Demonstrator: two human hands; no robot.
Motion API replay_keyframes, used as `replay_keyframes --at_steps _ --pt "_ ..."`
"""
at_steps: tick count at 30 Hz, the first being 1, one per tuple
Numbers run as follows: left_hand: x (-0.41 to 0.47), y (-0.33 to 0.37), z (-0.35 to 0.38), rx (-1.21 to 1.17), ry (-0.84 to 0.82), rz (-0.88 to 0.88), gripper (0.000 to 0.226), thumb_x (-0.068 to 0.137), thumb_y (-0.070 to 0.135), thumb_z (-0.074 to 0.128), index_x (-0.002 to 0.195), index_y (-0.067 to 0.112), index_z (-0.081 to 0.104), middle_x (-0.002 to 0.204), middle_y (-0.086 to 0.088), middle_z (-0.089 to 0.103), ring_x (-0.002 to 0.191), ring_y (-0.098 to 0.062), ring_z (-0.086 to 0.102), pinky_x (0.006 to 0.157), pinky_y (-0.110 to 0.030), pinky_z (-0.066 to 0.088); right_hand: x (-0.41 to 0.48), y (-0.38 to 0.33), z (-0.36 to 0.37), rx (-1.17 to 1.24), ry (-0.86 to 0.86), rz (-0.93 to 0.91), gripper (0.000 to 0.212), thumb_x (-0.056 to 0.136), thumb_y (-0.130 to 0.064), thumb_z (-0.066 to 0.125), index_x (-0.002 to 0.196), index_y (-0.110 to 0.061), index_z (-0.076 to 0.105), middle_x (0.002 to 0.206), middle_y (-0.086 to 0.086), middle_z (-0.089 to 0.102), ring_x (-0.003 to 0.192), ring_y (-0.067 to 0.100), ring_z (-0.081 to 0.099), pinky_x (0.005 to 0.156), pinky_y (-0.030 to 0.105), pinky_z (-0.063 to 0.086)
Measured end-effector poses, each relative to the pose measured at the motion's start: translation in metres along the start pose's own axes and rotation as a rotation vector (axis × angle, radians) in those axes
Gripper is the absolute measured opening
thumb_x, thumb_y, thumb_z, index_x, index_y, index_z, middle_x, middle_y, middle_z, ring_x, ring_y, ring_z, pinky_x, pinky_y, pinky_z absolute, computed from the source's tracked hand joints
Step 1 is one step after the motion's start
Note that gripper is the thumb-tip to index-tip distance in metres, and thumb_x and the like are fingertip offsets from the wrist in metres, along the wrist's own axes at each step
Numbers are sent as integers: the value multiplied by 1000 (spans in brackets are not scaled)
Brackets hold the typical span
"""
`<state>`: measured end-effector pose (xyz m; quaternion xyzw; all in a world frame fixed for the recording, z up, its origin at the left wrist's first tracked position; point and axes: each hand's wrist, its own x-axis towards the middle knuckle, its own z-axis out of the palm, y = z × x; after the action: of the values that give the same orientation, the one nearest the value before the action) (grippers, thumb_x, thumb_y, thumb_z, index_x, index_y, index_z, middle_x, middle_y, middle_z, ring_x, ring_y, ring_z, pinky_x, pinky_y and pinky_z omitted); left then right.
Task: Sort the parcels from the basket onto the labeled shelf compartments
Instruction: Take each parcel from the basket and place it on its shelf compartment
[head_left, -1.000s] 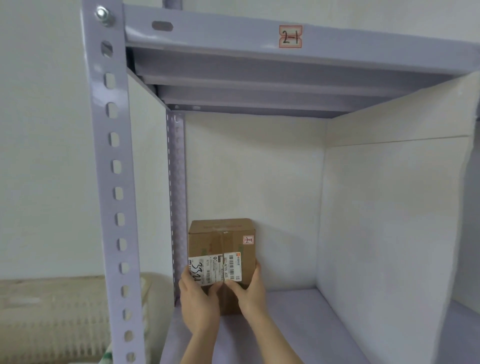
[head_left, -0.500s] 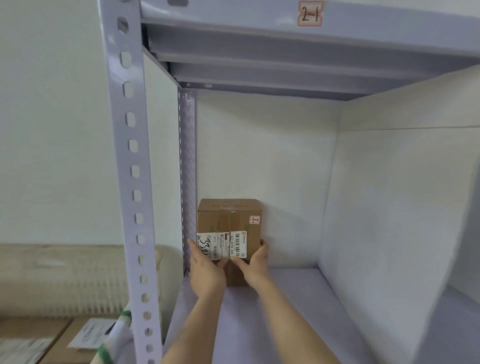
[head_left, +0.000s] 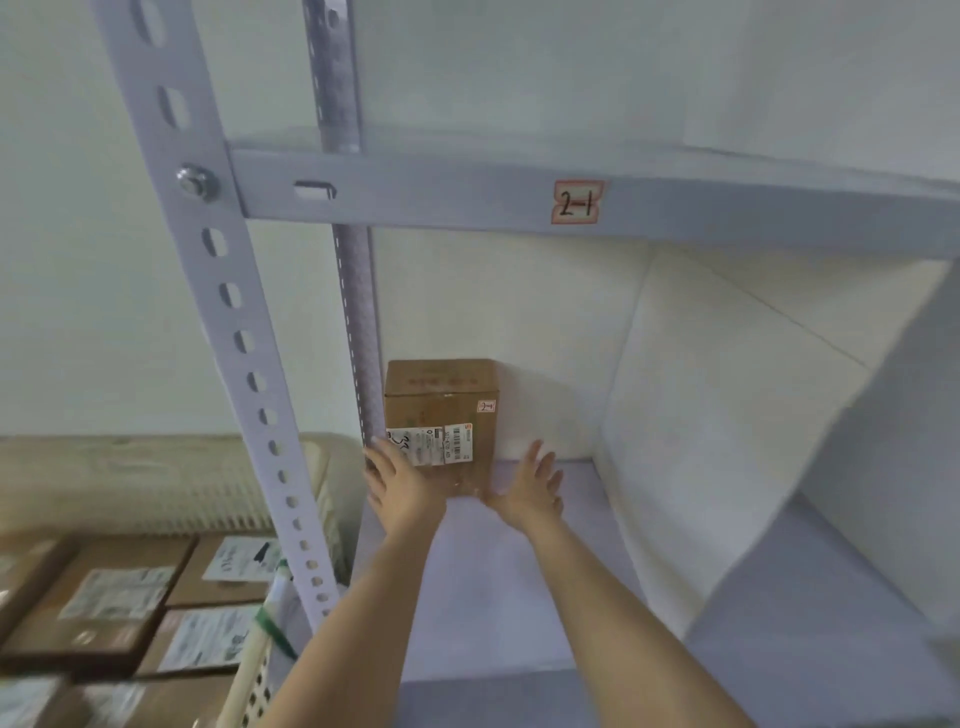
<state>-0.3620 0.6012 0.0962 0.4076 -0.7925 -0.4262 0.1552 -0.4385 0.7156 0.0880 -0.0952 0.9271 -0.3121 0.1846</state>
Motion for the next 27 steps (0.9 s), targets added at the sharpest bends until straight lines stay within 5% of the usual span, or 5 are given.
replay_keyframes --at_steps 4,12,19,27 --pt "-40 15 -16 221 -279 54 59 104 33 30 155 25 1 160 -5 -20 148 -34 -11 117 -57 5 -47 5 -36 -297 -214 41 100 93 -62 46 154 -9 -13 159 16 -24 147 39 -19 119 54 -3" --pt "-157 72 -74 594 -622 121 65 102 49 23 155 26 -5 159 -4 -24 148 -29 -13 120 -51 0 -155 -2 -131 -559 -421 42 88 97 -62 34 156 -14 -8 162 12 -18 148 37 -16 119 55 -5" --pt "-216 89 -145 706 -725 100 68 101 51 25 155 24 -6 160 -4 -20 148 -29 -12 120 -50 0 -221 -14 -165 -629 -562 100 86 97 -61 35 156 -17 -9 163 11 -16 149 37 -14 120 53 -4" --pt "-247 6 -231 706 -711 -116 71 99 54 30 155 26 -5 161 -5 -15 149 -31 -7 119 -53 1 -276 -53 -82 -773 -725 0 88 96 -56 46 157 -15 -3 163 14 -9 149 40 -8 118 57 5"
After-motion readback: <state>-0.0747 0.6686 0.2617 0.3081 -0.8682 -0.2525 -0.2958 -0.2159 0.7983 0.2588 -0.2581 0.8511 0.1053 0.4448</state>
